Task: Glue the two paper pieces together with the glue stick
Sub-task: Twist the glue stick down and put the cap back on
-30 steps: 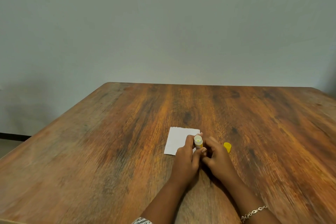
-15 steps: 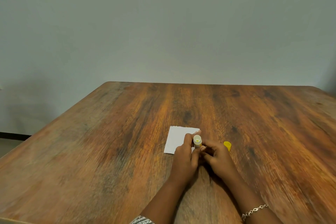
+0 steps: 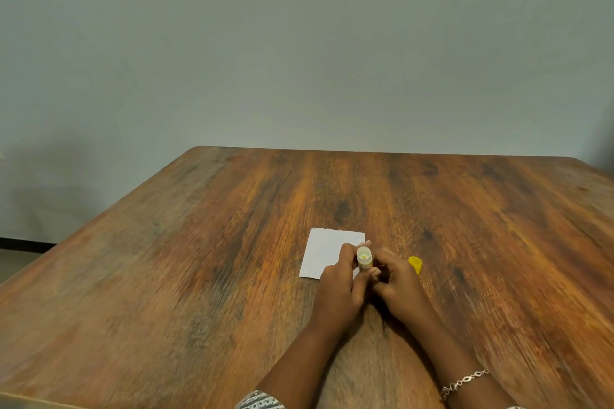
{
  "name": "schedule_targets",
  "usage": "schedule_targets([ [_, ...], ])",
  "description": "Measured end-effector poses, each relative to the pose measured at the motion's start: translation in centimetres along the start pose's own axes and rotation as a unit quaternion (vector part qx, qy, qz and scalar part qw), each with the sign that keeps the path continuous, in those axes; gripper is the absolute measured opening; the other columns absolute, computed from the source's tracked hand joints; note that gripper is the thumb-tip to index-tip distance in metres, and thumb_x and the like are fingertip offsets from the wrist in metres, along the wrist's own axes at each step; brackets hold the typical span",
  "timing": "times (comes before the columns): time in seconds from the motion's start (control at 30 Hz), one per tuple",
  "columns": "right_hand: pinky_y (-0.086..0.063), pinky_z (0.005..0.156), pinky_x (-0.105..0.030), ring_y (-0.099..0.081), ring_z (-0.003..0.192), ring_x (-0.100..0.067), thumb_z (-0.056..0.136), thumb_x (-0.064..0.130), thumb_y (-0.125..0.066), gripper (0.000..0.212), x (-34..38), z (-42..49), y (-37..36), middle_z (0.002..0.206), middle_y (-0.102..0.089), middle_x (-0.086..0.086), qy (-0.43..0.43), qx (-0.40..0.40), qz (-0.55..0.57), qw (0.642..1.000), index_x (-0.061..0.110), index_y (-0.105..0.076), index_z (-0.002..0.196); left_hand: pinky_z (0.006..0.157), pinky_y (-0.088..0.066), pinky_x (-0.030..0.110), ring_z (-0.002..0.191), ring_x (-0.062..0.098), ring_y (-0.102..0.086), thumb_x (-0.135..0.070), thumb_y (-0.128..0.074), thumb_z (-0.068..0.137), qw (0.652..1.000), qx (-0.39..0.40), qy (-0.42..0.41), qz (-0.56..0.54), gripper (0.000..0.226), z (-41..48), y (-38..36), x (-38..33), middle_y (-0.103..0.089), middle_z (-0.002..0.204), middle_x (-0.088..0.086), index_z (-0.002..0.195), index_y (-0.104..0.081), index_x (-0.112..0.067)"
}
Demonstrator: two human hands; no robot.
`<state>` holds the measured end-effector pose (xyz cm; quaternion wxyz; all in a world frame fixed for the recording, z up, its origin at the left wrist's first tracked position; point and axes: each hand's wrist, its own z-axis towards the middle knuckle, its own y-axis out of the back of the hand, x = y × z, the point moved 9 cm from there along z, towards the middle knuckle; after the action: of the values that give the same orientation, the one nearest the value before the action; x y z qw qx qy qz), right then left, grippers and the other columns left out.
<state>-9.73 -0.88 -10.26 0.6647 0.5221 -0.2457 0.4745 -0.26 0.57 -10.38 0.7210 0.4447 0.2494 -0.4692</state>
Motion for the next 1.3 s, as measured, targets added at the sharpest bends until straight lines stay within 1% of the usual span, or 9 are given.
schedule_targets([
  [0.23, -0.041, 0.063, -0.015, -0.053, 0.074, -0.007, 0.077, -0.009, -0.058, 0.025, 0.4, -0.1, 0.0, 0.077, -0.058, 0.004, 0.024, -0.009, -0.043, 0.999, 0.014, -0.064, 0.084, 0.061, -0.048, 0.016, 0.076, 0.005, -0.063, -0.021, -0.052, 0.09, 1.0, -0.007, -0.009, -0.016, 0.016, 0.0, 0.3, -0.3, -0.067, 0.099, -0.003, 0.105, -0.048, -0.017],
  [0.37, -0.043, 0.067, -0.025, -0.052, 0.077, -0.009, 0.078, -0.007, -0.056, 0.027, 0.9, -0.1, 0.2, 0.084, -0.056, -0.001, 0.032, 0.0, -0.09, 0.995, 0.012, -0.064, 0.095, 0.061, -0.048, 0.018, 0.077, 0.005, -0.063, -0.019, -0.052, 0.091, 1.0, -0.001, -0.011, -0.003, 0.022, 0.0, 0.1, -0.3, -0.068, 0.098, -0.001, 0.113, -0.049, -0.017],
  [0.47, -0.04, 0.065, -0.014, -0.048, 0.08, 0.001, 0.079, -0.007, -0.053, 0.039, 1.6, -0.5, 0.4, 0.095, -0.049, 0.008, 0.056, 0.01, -0.15, 0.987, 0.018, -0.061, 0.107, 0.064, -0.049, 0.014, 0.081, 0.006, -0.063, -0.017, -0.05, 0.092, 1.0, -0.009, -0.013, -0.001, 0.029, 0.0, 0.3, -0.5, -0.067, 0.099, -0.001, 0.12, -0.048, -0.015],
  [0.53, -0.037, 0.066, -0.009, -0.048, 0.081, 0.002, 0.078, -0.005, -0.055, 0.039, 2.0, -0.7, 2.6, 0.102, -0.052, 0.008, 0.069, -0.056, -0.192, 0.977, 0.016, -0.062, 0.11, 0.059, -0.043, 0.007, 0.076, 0.004, -0.061, -0.023, -0.048, 0.091, 1.0, -0.016, -0.011, 0.004, 0.025, -0.1, 0.4, -0.6, -0.067, 0.101, -0.002, 0.114, -0.05, -0.015],
  [0.63, -0.038, 0.08, -0.021, -0.054, 0.1, -0.019, 0.077, -0.012, -0.051, 0.044, 0.7, -0.8, 6.1, 0.116, -0.059, -0.008, 0.015, -0.138, -0.255, 0.957, 0.008, -0.061, 0.114, 0.062, -0.041, 0.008, 0.081, 0.008, -0.062, -0.019, -0.051, 0.092, 1.0, -0.019, 0.003, 0.02, 0.014, -0.2, 0.3, -0.2, -0.067, 0.104, -0.003, 0.105, -0.051, -0.018],
  [0.83, -0.025, 0.112, -0.035, -0.024, 0.138, -0.018, 0.092, 0.006, -0.042, 0.048, -2.3, -0.6, 4.2, 0.15, -0.031, 0.003, -0.061, -0.003, -0.338, 0.939, 0.025, -0.039, 0.136, 0.058, -0.039, 0.002, 0.068, 0.001, -0.055, -0.015, -0.055, 0.089, 0.997, -0.05, 0.004, 0.057, 0.015, -0.2, 0.9, -0.2, -0.064, 0.088, -0.009, 0.096, -0.051, -0.027],
  [1.03, -0.041, 0.084, -0.027, -0.042, 0.108, -0.015, 0.09, 0.006, -0.043, 0.035, -2.6, -0.4, 4.5, 0.122, -0.054, 0.001, -0.076, -0.024, -0.384, 0.92, 0.022, -0.055, 0.12, 0.063, -0.037, 0.002, 0.074, -0.012, -0.048, -0.025, -0.064, 0.084, 0.995, -0.059, 0.0, 0.083, 0.015, -0.3, 1.1, -0.5, -0.058, 0.09, -0.02, 0.098, -0.058, -0.024],
  [1.17, -0.04, 0.075, -0.029, -0.048, 0.096, -0.019, 0.087, 0.004, -0.054, 0.032, -1.3, -0.6, 5.5, 0.107, -0.053, -0.005, -0.028, -0.115, -0.273, 0.955, 0.016, -0.06, 0.117, 0.06, -0.037, 0.006, 0.072, -0.002, -0.054, -0.024, -0.066, 0.082, 0.995, -0.065, -0.008, 0.079, 0.015, -0.2, 1.4, -0.6, -0.065, 0.087, -0.01, 0.096, -0.06, -0.021],
  [1.3, -0.037, 0.066, -0.017, -0.052, 0.083, -0.011, 0.079, -0.002, -0.063, 0.023, -0.2, -1.1, 6.1, 0.094, -0.056, 0.0, 0.009, -0.175, -0.134, 0.975, 0.014, -0.064, 0.095, 0.064, -0.037, 0.003, 0.078, 0.002, -0.057, -0.021, -0.065, 0.083, 0.995, -0.07, 0.006, 0.075, 0.016, -0.1, 1.5, -0.4, -0.068, 0.092, -0.005, 0.099, -0.062, -0.019],
])
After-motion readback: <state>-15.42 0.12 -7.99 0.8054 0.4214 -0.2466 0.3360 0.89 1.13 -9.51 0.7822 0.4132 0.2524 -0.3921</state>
